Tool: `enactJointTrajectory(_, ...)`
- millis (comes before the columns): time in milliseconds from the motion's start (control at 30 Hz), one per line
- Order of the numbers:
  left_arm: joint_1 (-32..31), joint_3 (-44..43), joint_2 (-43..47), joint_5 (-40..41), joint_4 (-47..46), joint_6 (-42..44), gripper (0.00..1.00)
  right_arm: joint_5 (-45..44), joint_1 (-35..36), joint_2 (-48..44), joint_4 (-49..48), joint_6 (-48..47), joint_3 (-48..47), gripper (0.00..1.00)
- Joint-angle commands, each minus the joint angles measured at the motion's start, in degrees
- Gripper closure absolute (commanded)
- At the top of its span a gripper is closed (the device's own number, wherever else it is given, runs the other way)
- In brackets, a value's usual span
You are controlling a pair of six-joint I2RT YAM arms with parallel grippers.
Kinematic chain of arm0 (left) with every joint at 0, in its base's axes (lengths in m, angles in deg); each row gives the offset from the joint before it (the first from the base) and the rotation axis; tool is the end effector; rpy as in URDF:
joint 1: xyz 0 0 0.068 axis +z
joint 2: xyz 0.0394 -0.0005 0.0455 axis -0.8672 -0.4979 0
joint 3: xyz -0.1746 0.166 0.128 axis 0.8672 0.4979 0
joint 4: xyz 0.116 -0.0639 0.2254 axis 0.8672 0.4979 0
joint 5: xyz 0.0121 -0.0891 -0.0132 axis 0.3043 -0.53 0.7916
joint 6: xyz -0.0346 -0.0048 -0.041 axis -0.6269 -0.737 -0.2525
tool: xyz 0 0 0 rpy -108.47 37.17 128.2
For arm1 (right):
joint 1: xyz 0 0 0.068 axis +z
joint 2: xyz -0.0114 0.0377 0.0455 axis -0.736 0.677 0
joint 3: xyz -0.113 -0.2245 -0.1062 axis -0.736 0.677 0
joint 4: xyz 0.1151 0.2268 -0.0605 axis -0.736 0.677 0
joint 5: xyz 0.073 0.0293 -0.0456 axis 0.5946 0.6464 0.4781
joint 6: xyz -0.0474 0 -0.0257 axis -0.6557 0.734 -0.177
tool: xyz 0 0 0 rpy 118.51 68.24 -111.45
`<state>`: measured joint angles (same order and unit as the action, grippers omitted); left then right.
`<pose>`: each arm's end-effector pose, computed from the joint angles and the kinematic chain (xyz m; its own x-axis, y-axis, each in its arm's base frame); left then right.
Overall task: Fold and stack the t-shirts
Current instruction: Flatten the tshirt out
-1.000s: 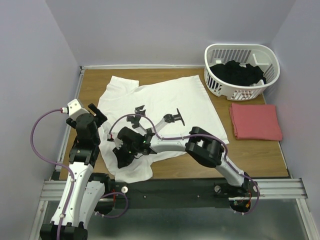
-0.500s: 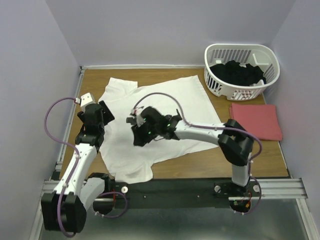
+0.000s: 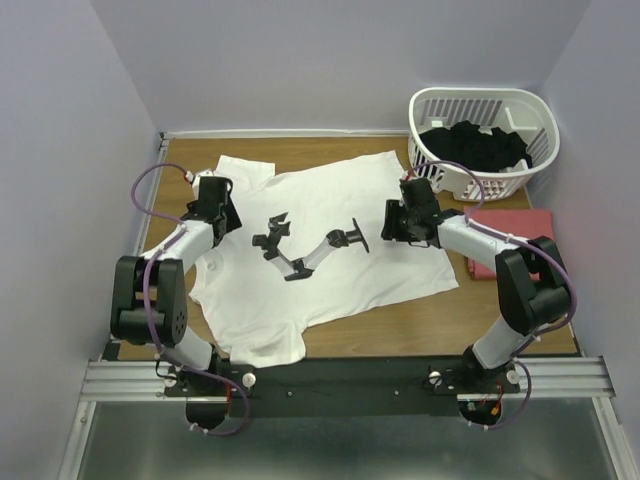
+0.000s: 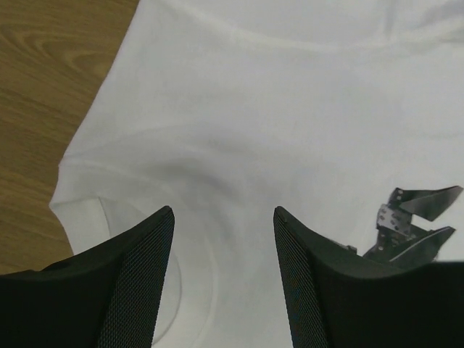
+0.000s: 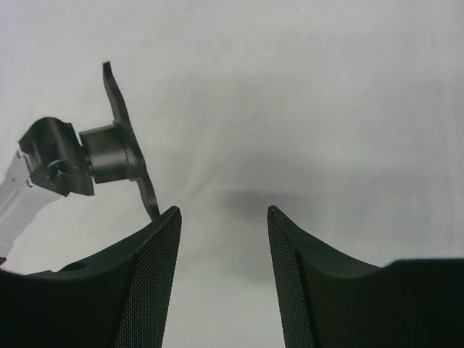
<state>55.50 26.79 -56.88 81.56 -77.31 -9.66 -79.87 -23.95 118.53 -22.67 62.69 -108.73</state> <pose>0.3152 -0.0157 0.2140 -0.5710 -0.3752 -0.7302 -0.4100 0.9009 -0.1423 0.3176 0.1367 0.1932 -0.7792 0.0541 -0.6245 -0.1089 0.9694 0.2198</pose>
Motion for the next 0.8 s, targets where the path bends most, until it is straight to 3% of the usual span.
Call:
enactJointTrajectory(0,-0.19,-0.59,-5.51,1.08,1.40,0.51,0.35,-1.67,-0.24,-2.25,2.05,2.21,3.04,0.42)
enactJointTrajectory(200,0.07,0.28,-9.82,1.26,3.95,0.42,0.38,-1.93,-0.85,-4.19,4.85,4.05,7.52,0.42)
enactJointTrajectory(500,1.83,3.44,-9.83,-0.24,8.26,0.77,0.40,1.15,-0.85,-15.61,13.99,9.33,18.94,0.41)
enactJointTrajectory(767,3.59,5.39,-7.81,-0.77,8.96,0.43,0.41,11.43,-0.85,-22.20,15.85,12.32,22.92,0.41)
